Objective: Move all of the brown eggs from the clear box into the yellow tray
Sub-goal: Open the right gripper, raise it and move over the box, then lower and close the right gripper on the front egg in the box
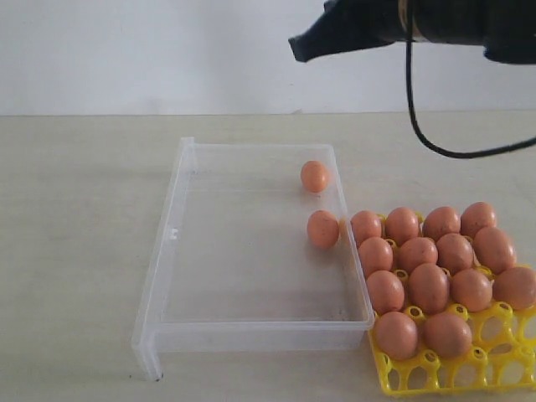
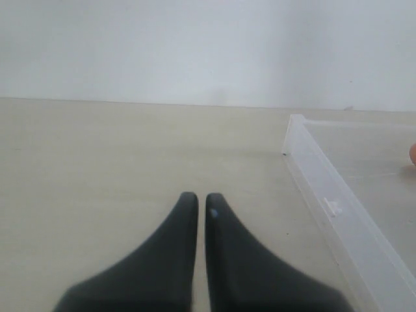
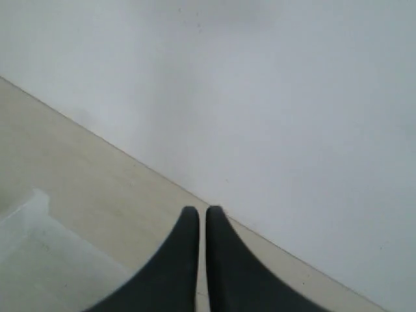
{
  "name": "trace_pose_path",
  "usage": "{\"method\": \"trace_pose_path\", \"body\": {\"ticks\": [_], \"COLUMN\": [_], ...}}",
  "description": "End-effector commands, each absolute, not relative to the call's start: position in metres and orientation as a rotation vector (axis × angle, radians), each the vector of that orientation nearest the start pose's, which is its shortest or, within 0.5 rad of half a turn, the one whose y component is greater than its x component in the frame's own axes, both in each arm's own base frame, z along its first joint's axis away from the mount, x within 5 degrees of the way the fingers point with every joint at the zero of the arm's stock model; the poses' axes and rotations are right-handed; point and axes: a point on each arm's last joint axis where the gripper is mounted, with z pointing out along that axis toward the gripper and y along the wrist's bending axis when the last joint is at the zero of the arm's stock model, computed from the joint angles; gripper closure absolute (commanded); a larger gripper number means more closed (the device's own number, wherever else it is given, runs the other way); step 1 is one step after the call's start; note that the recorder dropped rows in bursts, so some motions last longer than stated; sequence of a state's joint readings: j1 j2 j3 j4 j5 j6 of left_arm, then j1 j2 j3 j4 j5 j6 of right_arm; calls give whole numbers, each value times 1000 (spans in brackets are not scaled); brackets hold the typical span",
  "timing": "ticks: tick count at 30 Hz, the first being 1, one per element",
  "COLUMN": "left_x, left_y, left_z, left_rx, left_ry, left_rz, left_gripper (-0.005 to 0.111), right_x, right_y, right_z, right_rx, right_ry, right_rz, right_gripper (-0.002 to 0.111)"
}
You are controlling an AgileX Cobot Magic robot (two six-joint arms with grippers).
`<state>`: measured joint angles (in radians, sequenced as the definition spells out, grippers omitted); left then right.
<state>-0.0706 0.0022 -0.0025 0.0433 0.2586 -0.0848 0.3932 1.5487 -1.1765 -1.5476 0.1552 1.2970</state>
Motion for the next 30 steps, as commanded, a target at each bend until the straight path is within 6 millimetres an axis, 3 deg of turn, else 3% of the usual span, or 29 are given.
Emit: {"method": "trace_pose_path", "body": {"ticks": [1, 4, 7, 9, 12, 15, 18, 24, 30], "left_x": [55, 55, 55, 55, 55, 55, 55, 55, 55], "left_y": [-3, -3, -3, -3, -3, -3, -3, -3, -3], "left_z": [190, 190, 190, 190, 190, 190, 190, 190, 190], "left_rx": [14, 14, 14, 14, 14, 14, 14, 14, 14], "left_ry": [1738, 1738, 1738, 1738, 1738, 1738, 1738, 1738, 1738], "left_rz": [-72, -72, -72, -72, -72, -72, -72, -72, -72], "left_gripper": [103, 103, 103, 103, 103, 103, 103, 103, 103], "right_x": [367, 375, 392, 401, 402, 400, 406, 416, 421], "right_y": [128, 122, 119, 127, 147, 163, 166, 169, 171], "right_z": [318, 291, 278, 284, 297, 298, 281, 248, 228], "right_rx": [-500, -759, -754, -749, -822, -834, -839, -668, -572], "right_ry": [2030, 2523, 2742, 2720, 2685, 2679, 2719, 2850, 2920], "right_rz": [-247, -401, -462, -375, -81, 162, 165, 163, 180], "right_gripper": [109, 109, 109, 109, 109, 107, 98, 64, 62]}}
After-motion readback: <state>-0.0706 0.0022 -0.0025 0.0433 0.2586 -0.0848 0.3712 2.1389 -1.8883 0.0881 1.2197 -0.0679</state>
